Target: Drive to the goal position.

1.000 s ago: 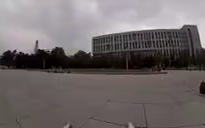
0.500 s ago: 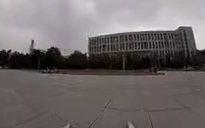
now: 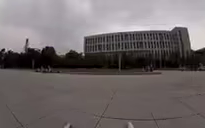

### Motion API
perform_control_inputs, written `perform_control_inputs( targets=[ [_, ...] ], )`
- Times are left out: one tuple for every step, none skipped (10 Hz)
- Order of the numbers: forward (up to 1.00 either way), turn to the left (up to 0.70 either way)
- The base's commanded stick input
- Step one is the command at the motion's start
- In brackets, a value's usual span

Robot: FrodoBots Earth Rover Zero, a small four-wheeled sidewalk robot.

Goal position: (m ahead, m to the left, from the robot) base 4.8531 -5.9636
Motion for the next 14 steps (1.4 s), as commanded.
perform_control_inputs(
  targets=[
    [0.67,-0.13],
    [0.67,-0.13],
    [0.67,-0.13],
    [0.67,-0.13],
    [0.67,-0.13],
    [0.68,-0.14],
    [0.70,-0.14],
    [0.70,-0.14],
    [0.70,-0.14],
    [0.70,-0.14],
    [0.70,-0.14],
    [0.70,-0.14],
    [0.70,-0.14],
    [0.69,-0.14]
  ],
)
